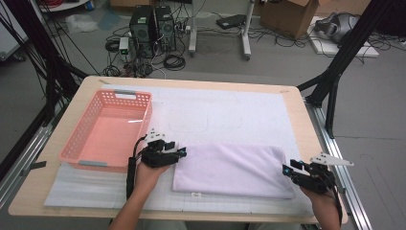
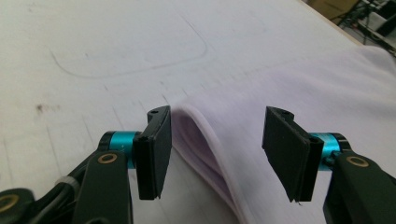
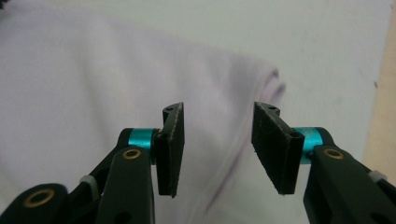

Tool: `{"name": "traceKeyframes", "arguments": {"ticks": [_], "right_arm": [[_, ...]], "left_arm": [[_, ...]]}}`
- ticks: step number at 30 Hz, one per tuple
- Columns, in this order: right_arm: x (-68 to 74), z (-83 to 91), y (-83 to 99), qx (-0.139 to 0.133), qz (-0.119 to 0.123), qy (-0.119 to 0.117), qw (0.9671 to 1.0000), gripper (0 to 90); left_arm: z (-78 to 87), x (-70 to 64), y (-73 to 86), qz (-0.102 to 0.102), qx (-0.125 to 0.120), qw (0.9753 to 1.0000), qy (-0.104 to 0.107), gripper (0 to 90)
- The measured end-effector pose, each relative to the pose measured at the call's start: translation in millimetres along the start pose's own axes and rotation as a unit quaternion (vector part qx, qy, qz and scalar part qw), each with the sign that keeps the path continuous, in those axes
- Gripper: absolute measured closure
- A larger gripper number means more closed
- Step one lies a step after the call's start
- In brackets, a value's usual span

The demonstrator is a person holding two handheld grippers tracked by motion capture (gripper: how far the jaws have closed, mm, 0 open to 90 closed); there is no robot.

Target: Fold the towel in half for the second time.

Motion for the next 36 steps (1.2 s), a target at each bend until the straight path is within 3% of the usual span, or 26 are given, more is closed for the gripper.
{"name": "traceKeyframes", "arguments": {"ticks": [2, 4, 6, 9, 10, 11, 13, 14, 16, 18, 20, 21, 23, 24, 25, 26, 27, 28, 32, 34, 36], "right_arm": [[-2.0, -11.6, -8.7, -0.001, 0.005, -0.014, 0.9999, 63.8], [-3.9, -25.6, -15.0, 0.007, 0.007, -0.028, 0.9995, 68.9], [-5.3, -39.8, -18.4, 0.021, 0.01, -0.038, 0.999, 71.3], [-10.0, -61.1, -20.5, 0.04, 0.011, -0.039, 0.9984, 74.8], [-13.1, -67.7, -19.3, 0.048, 0.01, -0.034, 0.9982, 75.2], [-15.8, -71.2, -18.3, 0.054, 0.013, -0.028, 0.9981, 75.5], [-22.4, -76.1, -16.1, 0.061, 0.016, -0.014, 0.9979, 78.6], [-27.4, -75.1, -16.8, 0.059, 0.022, 0.007, 0.998, 79.3], [-41.6, -69.8, -17.4, 0.06, 0.04, 0.067, 0.9951, 79.2], [-46.0, -66.1, -17.4, 0.055, 0.027, 0.073, 0.9955, 75.4], [-49.3, -61.4, -19.7, 0.045, 0.02, 0.075, 0.996, 57.5], [-53.3, -58.4, -20.1, 0.042, 0.01, 0.083, 0.9956, 46.5], [-61.7, -55.0, -18.3, 0.045, -0.001, 0.087, 0.9952, 40.9], [-62.9, -56.7, -15.0, 0.055, -0.003, 0.076, 0.9956, 43.1], [-61.0, -60.6, -11.3, 0.067, -0.007, 0.053, 0.9963, 52.8], [-57.0, -61.7, -11.7, 0.064, -0.01, 0.025, 0.9975, 68.4], [-54.6, -61.2, -13.1, 0.062, -0.01, 0.017, 0.9979, 79.6], [-55.4, -59.5, -14.6, 0.061, -0.007, 0.022, 0.9979, 83.2], [-59.9, -54.3, -30.8, 0.012, 0.015, 0.059, 0.998, 84.3], [-60.7, -55.4, -35.9, -0.001, 0.029, 0.078, 0.9966, 84.0], [-63.9, -59.3, -36.0, 0.002, 0.031, 0.098, 0.9947, 78.5]], "left_arm": [[-11.8, 5.5, 1.0, -0.007, 0.022, 0.9996, -0.014, 40.9], [-20.2, 6.9, -1.4, 0.001, 0.025, 0.9996, -0.011, 40.0], [-26.6, 8.3, -0.7, -0.008, 0.038, 0.9991, -0.014, 40.9], [-32.5, 9.9, 4.7, -0.029, 0.05, 0.9981, -0.021, 53.3], [-32.3, 9.0, 4.8, -0.028, 0.051, 0.9982, -0.014, 66.7], [-31.8, 10.2, 4.2, -0.03, 0.049, 0.9981, -0.02, 74.6], [-31.1, 14.1, 1.5, -0.022, 0.042, 0.9982, -0.036, 79.6], [-31.2, 16.0, -0.1, -0.007, 0.037, 0.9983, -0.045, 80.5], [-32.2, 17.1, -0.6, -0.002, 0.035, 0.9981, -0.051, 80.4], [-32.4, 14.8, 0.6, -0.005, 0.035, 0.9983, -0.045, 73.0], [-31.8, 12.2, 3.8, -0.003, 0.046, 0.9986, -0.026, 52.7], [-31.3, 12.1, 4.1, -0.007, 0.047, 0.9986, -0.026, 50.1], [-31.1, 10.9, 5.5, -0.013, 0.05, 0.9985, -0.02, 56.9], [-31.0, 9.7, 5.8, -0.014, 0.052, 0.9985, -0.014, 68.7], [-30.6, 9.9, 5.0, -0.008, 0.05, 0.9987, -0.012, 74.6], [-29.9, 11.4, 3.6, -0.005, 0.047, 0.9988, -0.014, 78.8], [-28.9, 13.4, 2.2, -0.003, 0.042, 0.9989, -0.019, 80.1], [-26.8, 15.2, -1.8, 0.001, 0.029, 0.9993, -0.025, 81.9], [-21.4, 16.4, -17.0, -0.014, -0.025, 0.9985, -0.048, 83.0], [-23.3, 18.2, -18.6, -0.008, -0.032, 0.9982, -0.049, 82.2], [-26.8, 19.6, -14.9, -0.018, -0.025, 0.9977, -0.059, 77.8]]}}
Point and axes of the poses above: each handheld gripper's, and its own axes: z roughly backward along the jaws, y roughly out of its underside, x roughly to its left, the point moved 10 cm from there along -z, roughly forward along the jaws, and after that the axes turned 9 degrees about -y, right-handed, at the moved point
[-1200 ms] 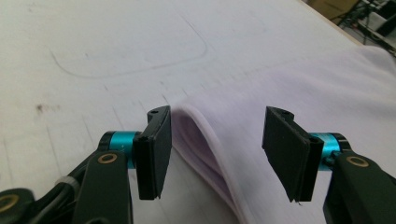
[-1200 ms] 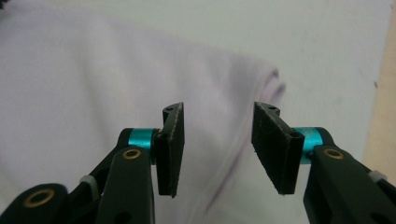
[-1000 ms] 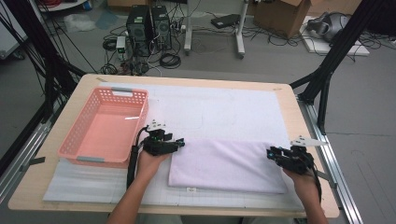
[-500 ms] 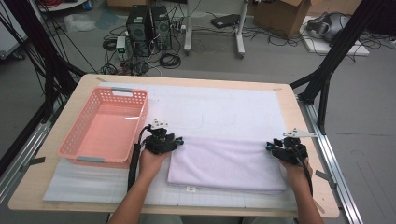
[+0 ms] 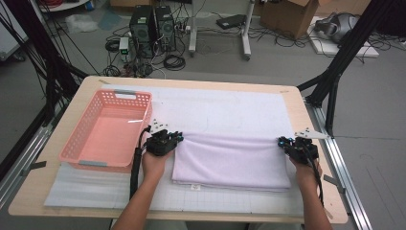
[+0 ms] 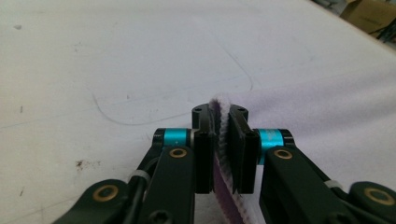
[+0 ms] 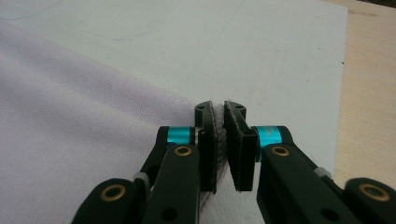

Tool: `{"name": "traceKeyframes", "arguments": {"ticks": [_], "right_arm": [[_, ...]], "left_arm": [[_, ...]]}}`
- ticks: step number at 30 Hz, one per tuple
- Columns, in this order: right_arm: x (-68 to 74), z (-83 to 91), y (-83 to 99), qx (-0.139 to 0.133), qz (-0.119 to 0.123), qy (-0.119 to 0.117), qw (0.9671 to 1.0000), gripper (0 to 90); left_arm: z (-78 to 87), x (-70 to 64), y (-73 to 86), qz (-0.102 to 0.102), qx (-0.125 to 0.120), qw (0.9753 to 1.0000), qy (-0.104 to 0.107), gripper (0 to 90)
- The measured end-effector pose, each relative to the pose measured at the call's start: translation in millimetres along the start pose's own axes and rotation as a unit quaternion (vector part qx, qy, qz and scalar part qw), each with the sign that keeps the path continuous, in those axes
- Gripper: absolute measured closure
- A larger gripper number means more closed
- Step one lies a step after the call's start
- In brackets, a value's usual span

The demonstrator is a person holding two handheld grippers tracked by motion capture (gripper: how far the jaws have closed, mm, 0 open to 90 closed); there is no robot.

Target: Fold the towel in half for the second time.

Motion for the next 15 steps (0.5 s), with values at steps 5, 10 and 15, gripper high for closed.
{"name": "traceKeyframes", "arguments": {"ticks": [5, 10, 15], "right_arm": [[-7.5, 7.4, -1.5, -0.019, -0.046, 0.014, 0.9987, 56.7], [1.1, 27.8, -3.2, -0.04, -0.068, -0.023, 0.9966, 47.6], [17.5, 45.8, 8.6, -0.025, -0.061, -0.063, 0.9958, 40.3]], "left_arm": [[10.9, -0.3, -3.3, 0.008, -0.01, 0.9998, 0.018, 46.8], [30.5, -12.3, -8.0, -0.01, -0.04, 0.9981, 0.046, 41.4], [44.9, -19.8, 2.5, -0.011, -0.041, 0.9971, 0.063, 36.0]]}}
Point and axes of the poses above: each handheld gripper's, and its own axes: z roughly backward along the jaws, y roughly out of its underside, x roughly to its left, the point moved 10 cm from there along -z, roughly forward along the jaws, and after that the axes turned 9 degrees about -y, right-handed, at the moved point
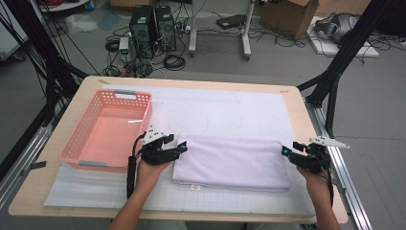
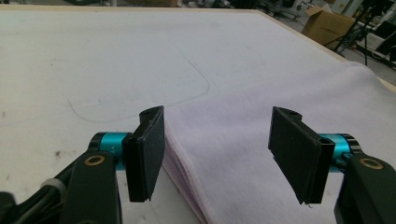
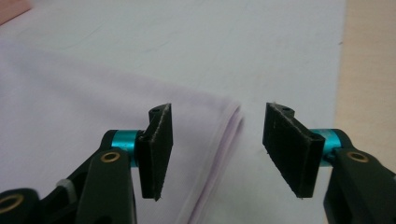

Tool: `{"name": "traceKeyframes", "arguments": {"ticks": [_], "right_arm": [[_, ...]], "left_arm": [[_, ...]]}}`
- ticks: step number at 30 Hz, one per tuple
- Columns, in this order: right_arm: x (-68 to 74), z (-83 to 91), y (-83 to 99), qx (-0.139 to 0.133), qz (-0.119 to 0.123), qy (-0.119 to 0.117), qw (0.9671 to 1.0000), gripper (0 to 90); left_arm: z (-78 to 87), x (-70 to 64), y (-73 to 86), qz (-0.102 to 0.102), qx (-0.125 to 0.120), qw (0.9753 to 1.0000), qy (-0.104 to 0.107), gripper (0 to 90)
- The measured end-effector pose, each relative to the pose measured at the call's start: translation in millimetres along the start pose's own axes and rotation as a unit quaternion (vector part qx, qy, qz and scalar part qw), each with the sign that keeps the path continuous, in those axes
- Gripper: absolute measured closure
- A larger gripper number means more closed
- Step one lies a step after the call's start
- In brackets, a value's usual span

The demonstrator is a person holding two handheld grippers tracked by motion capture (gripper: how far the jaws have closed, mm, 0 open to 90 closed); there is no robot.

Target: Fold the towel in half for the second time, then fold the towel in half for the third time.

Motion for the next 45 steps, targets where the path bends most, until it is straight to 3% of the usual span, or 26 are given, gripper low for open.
{"name": "traceKeyframes", "arguments": {"ticks": [7, 11, 13, 15, 17, 24, 45], "right_arm": [[27.1, 17.2, 15.3, 0.008, 0.045, -0.036, 0.9983, 28.9], [33.8, 18.4, 21.1, 0.004, 0.047, -0.034, 0.9983, 19.6], [35.3, 19.1, 25.0, -0.009, 0.054, -0.024, 0.9982, 19.5], [35.8, 18.3, 31.9, -0.01, 0.046, -0.031, 0.9984, 19.5], [35.1, 16.3, 37.8, 0.01, 0.054, -0.031, 0.998, 19.5], [34.2, 17.5, 34.0, -0.001, 0.058, -0.035, 0.9977, 19.3], [47.4, 11.0, 35.7, 0.008, 0.071, -0.038, 0.9967, 19.2]], "left_arm": [[19.1, -10.3, 14.5, 0.02, -0.004, 0.9997, 0.014, 30.4], [27.8, -18.5, 18.4, 0.002, 0.001, 0.9999, 0.012, 29.2], [34.5, -23.8, 20.5, 0.002, -0.004, 0.9999, 0.016, 28.8], [37.7, -23.9, 22.3, 0.002, -0.003, 0.9999, 0.014, 26.4], [38.0, -20.8, 23.3, -0.002, -0.003, 1.0, -0.001, 20.4], [40.3, -15.5, 20.8, 0.005, -0.014, 0.9999, 0.008, 23.1], [34.5, -24.1, 30.7, -0.002, 0.012, 0.9993, 0.035, 30.0]]}}
Point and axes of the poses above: each handheld gripper's, and its own axes: z roughly backward along the jaws, y roughly out of its underside, x roughly to its left, the point moved 10 cm from there along -z, roughly forward along the jaws, and after that the axes turned 9 degrees about -y, right-handed, at the moved point
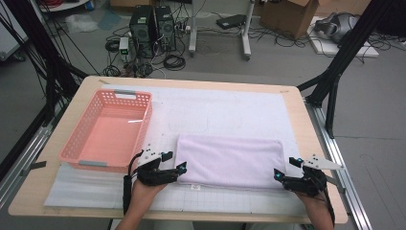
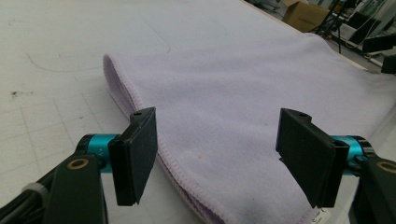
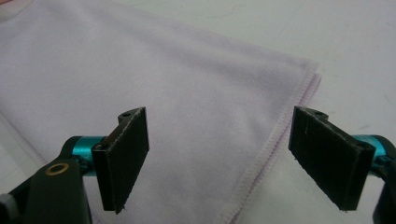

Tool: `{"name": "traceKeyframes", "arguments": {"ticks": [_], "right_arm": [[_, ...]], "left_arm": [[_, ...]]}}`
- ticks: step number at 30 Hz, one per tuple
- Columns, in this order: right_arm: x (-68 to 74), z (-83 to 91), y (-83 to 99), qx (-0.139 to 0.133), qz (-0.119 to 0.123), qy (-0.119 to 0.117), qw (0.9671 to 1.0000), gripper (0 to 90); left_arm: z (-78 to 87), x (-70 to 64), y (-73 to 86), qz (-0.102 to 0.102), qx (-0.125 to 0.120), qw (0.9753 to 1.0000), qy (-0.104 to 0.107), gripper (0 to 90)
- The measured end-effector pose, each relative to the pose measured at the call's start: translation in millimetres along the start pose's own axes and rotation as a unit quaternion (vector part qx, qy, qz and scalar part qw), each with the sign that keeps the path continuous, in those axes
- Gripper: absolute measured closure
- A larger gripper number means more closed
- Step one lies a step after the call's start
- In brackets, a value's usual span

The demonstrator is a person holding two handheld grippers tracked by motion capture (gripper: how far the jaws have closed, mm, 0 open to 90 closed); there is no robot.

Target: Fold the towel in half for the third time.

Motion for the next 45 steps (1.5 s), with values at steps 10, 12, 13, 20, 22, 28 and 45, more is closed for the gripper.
{"name": "traceKeyframes", "arguments": {"ticks": [10, 12, 13, 20, 22, 28, 45], "right_arm": [[3.0, -2.7, -2.5, -0.003, 0.001, -0.004, 1.0, 19.2], [4.2, -3.3, -2.9, -0.004, -0.001, -0.003, 1.0, 19.3], [5.1, -3.9, -2.9, -0.004, 0.002, -0.003, 1.0, 19.3], [11.5, -5.7, -7.7, -0.008, 0.006, -0.007, 0.9999, 19.3], [12.3, -6.9, -8.3, -0.005, 0.014, -0.007, 0.9999, 19.3], [15.3, -8.6, -13.2, -0.014, 0.008, -0.012, 0.9998, 19.3], [40.4, -42.0, -36.3, -0.005, 0.038, -0.065, 0.9972, 19.2]], "left_arm": [[1.9, -0.5, 6.6, 0.005, 0.019, 0.9997, -0.011, 27.5], [0.8, 1.9, 10.2, 0.011, 0.029, 0.9994, -0.015, 27.6], [0.6, 1.8, 11.6, 0.01, 0.033, 0.9993, -0.013, 27.8], [3.2, 1.9, 18.9, 0.01, 0.063, 0.9978, -0.017, 38.1], [3.4, 5.2, 21.8, 0.011, 0.073, 0.9969, -0.027, 38.5], [2.3, 2.8, 32.0, 0.006, 0.102, 0.9945, -0.025, 47.3], [0.6, -4.3, 35.6, 0.005, 0.11, 0.9933, -0.035, 74.4]]}}
Point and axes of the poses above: each handheld gripper's, and its own axes: z roughly backward along the jaws, y roughly out of its underside, x roughly to its left, the point moved 10 cm from there along -z, roughly forward along the jaws, and after that the axes turned 9 degrees about -y, right-handed, at the moved point
